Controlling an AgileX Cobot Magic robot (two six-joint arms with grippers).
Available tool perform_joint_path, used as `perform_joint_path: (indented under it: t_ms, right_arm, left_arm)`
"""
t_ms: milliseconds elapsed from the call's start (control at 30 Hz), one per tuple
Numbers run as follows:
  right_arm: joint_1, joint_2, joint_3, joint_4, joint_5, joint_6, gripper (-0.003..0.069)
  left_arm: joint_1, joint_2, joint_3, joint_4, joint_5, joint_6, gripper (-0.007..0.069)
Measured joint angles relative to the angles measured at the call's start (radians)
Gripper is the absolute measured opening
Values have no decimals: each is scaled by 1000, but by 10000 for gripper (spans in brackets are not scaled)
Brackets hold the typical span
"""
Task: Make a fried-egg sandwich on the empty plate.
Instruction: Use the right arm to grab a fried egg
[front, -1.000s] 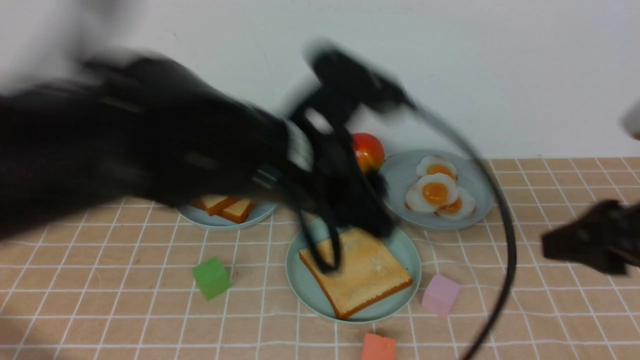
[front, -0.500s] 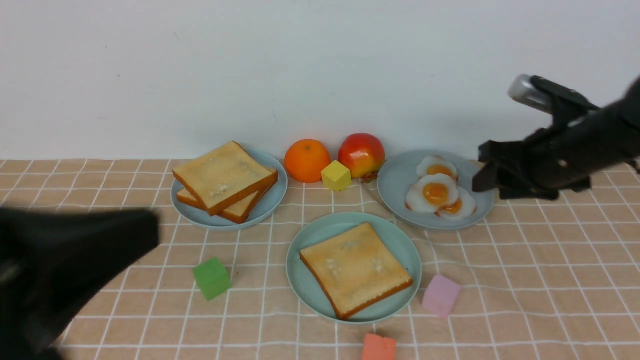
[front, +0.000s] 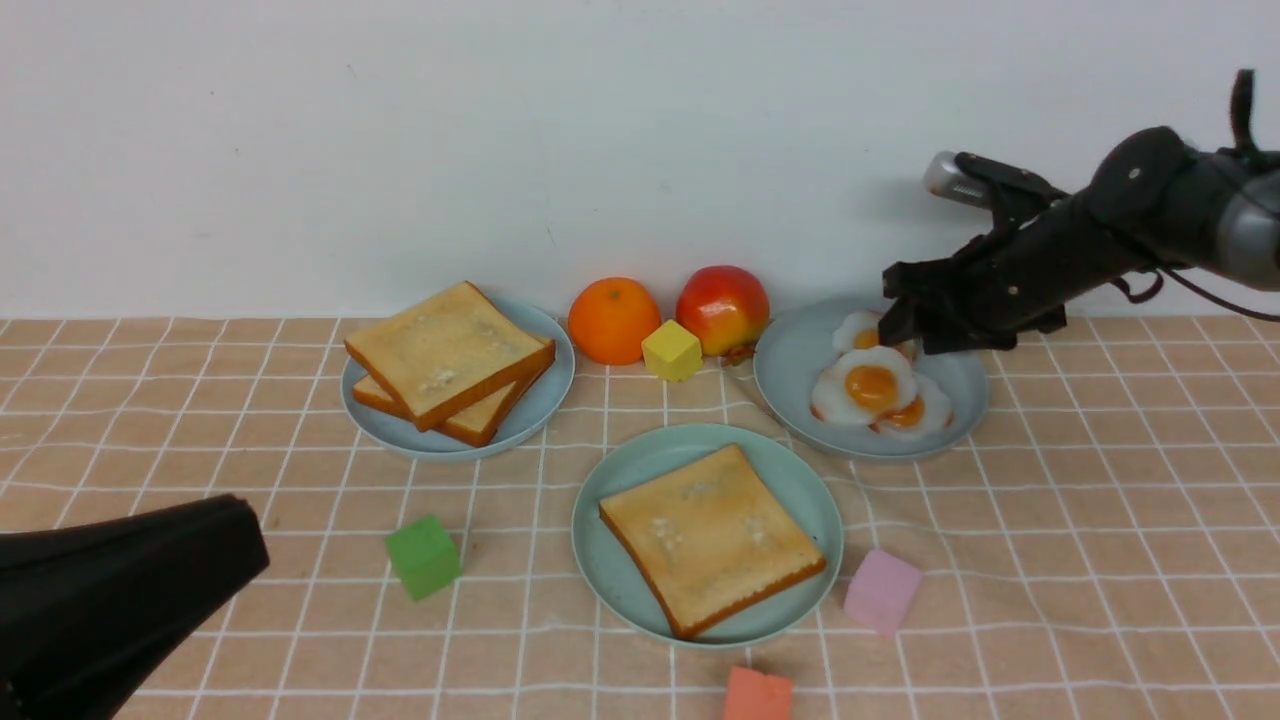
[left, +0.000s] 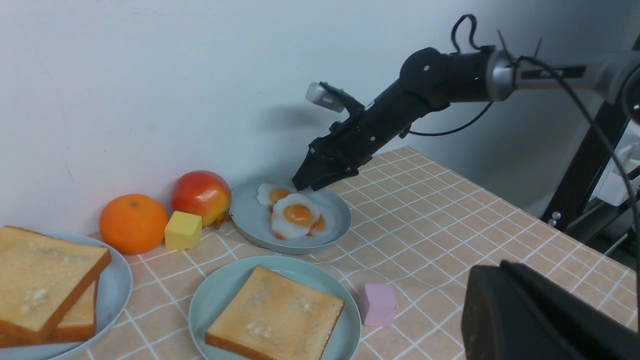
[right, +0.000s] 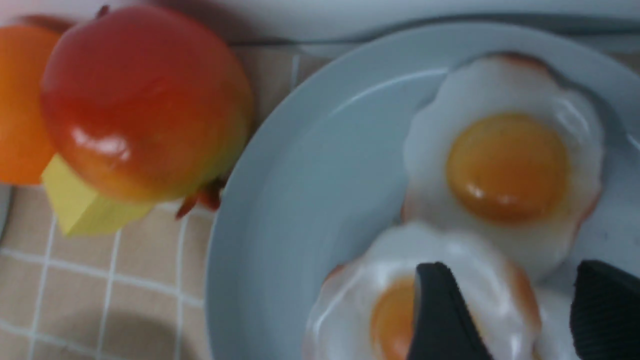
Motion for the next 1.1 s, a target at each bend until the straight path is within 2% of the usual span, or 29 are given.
perform_joint_path:
  t_ms: [533,700,900,1100]
  right_arm:
    - [-2,52,-29,4,8,-1,370]
    - [-2,52,-29,39,15,-49,355]
    - [-2,52,-29,76,29,-81,295]
    - [-2,52,-29,79,38,-83,190]
  left_arm:
    - [0,0,0,-6,1,0,-13]
    - [0,0,0,-6,5,0,-13]
    - [0,0,0,-6,16,0,-13]
    - [0,0,0,-10,16,0,-13]
